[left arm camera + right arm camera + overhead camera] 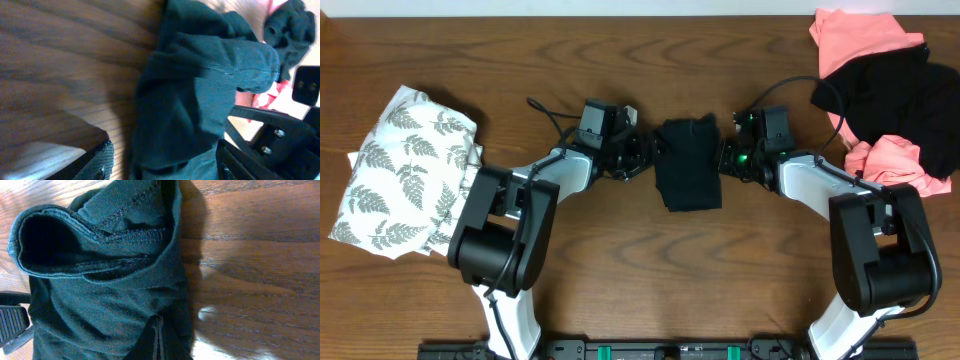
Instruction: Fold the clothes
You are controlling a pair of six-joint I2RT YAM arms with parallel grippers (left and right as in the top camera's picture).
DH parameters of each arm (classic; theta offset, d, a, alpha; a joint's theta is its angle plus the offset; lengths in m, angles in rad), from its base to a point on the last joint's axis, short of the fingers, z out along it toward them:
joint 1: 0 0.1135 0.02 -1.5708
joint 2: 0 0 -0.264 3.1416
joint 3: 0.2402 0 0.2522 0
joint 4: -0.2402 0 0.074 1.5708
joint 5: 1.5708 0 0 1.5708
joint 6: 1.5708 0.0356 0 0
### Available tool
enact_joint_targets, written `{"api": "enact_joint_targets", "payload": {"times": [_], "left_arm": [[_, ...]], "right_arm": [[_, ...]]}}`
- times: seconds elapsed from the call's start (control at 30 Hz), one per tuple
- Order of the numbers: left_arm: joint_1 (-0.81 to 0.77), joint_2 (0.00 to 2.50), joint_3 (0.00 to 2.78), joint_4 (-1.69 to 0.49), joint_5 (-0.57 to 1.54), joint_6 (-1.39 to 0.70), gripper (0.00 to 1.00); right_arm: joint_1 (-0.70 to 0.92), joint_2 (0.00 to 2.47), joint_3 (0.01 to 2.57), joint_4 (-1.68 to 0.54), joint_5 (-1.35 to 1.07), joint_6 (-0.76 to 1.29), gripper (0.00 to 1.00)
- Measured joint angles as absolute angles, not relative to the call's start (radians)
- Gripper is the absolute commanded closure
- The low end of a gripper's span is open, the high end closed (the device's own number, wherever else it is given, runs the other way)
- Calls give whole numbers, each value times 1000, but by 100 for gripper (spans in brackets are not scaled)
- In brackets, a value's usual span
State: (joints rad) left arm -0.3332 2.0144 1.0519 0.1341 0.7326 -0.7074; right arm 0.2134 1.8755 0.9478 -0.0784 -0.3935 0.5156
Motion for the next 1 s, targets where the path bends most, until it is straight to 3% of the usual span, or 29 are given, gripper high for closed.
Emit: {"api": "enact_joint_targets", "payload": {"times": [0.27,0.47,0.6,0.87,1.0], "left_arm": [[-359,2034,1052,161,801,-767,33],[-396,2041,1052,170,809,-789,40],[-408,2050,1052,176,805,-789,55],[-410,2071,1046,185,785,-773,94],[-406,2070,1042,196,786,-743,94]], "right_arm": [[213,1876,948,-81,-393,516,99],[213,1876,948,-83,-393,516,99],[213,1876,948,-84,-393,516,99],[213,1876,948,-83,-402,509,99],[199,1873,948,-99,-427,480,96]]}}
